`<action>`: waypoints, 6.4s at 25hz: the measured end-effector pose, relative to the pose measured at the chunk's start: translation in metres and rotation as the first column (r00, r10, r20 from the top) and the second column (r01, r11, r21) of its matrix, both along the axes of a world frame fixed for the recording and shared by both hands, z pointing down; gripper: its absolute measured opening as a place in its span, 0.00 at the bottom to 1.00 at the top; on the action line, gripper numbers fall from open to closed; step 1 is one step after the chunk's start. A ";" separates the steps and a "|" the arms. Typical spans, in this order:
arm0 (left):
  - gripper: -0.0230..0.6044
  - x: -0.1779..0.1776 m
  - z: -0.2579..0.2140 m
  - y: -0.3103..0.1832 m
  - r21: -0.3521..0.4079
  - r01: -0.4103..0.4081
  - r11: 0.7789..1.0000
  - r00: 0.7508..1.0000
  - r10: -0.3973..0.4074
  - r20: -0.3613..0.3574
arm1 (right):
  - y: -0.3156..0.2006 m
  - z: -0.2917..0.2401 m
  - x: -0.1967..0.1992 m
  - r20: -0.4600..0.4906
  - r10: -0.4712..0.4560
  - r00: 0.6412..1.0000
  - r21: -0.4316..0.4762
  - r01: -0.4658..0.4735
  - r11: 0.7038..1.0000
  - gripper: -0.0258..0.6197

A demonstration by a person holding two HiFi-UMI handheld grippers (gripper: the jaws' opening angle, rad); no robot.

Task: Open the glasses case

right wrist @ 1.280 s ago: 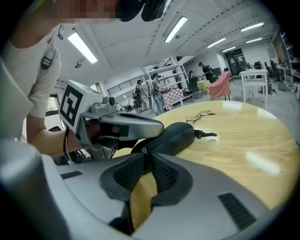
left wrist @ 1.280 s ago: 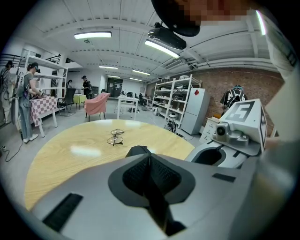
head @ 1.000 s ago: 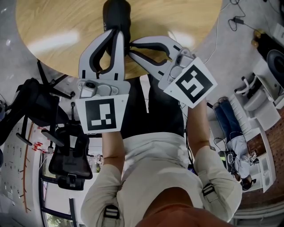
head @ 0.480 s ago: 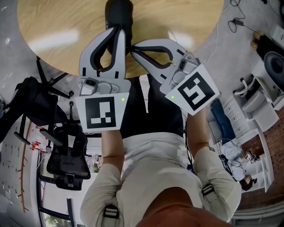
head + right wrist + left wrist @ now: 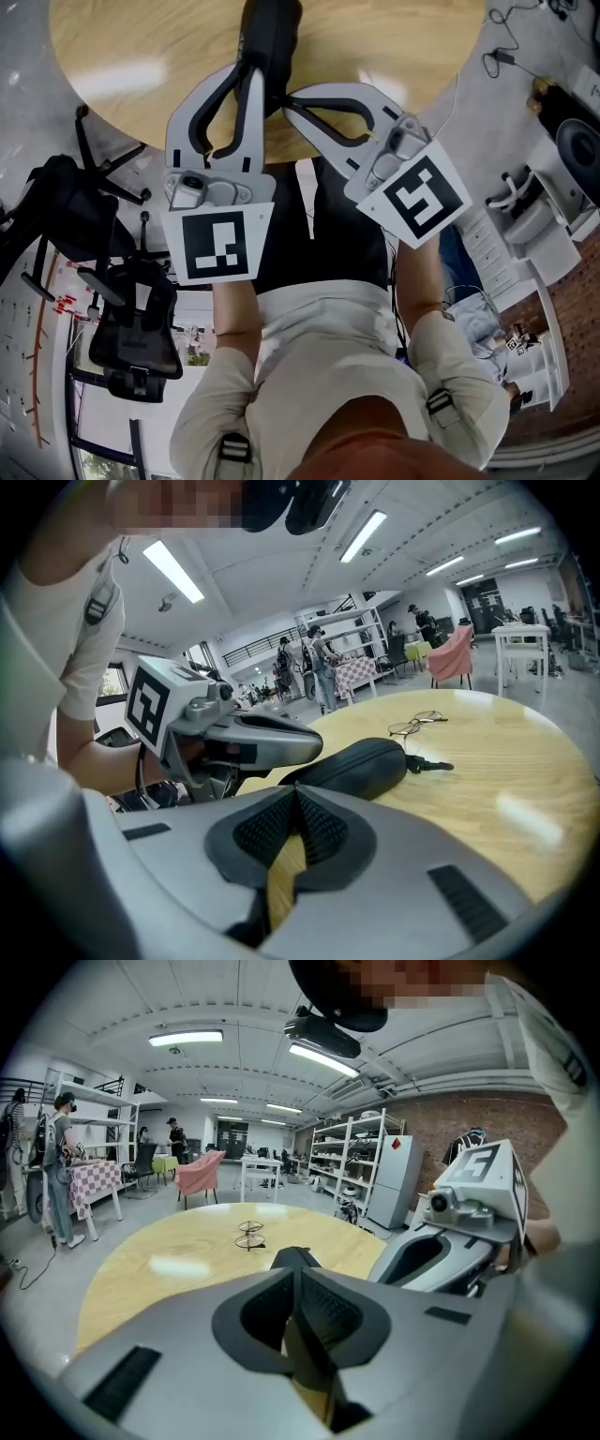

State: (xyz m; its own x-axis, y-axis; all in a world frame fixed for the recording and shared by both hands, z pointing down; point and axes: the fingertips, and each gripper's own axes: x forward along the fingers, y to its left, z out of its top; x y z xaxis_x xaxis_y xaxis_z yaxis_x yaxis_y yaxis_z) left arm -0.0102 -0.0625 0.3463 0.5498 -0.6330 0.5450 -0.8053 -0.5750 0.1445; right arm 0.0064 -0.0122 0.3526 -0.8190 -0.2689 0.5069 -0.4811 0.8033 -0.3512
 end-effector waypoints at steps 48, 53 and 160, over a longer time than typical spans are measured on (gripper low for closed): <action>0.54 -0.048 0.021 0.015 0.094 -0.142 0.985 0.971 0.120 0.207 | -0.024 -0.042 -0.069 0.062 -0.014 0.998 0.001 0.014 1.000 0.07; 0.50 -0.046 0.019 0.019 0.086 -0.143 0.986 0.975 0.125 0.182 | -0.022 -0.041 -0.066 0.036 -0.007 0.999 0.004 0.007 1.000 0.07; 0.50 -0.050 0.058 0.057 -0.031 -0.085 0.996 0.986 0.088 0.138 | -0.066 0.032 0.004 -0.227 0.244 0.943 0.086 -0.230 0.969 0.11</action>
State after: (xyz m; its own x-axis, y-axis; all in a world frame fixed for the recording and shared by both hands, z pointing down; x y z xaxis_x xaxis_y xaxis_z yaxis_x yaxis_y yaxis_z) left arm -0.0602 -0.0052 0.4047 0.5196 -0.5718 0.6349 -0.7659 -0.6411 0.0493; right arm 0.0103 -0.0786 0.3850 -0.5882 -0.4755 0.6542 -0.7231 0.6714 -0.1622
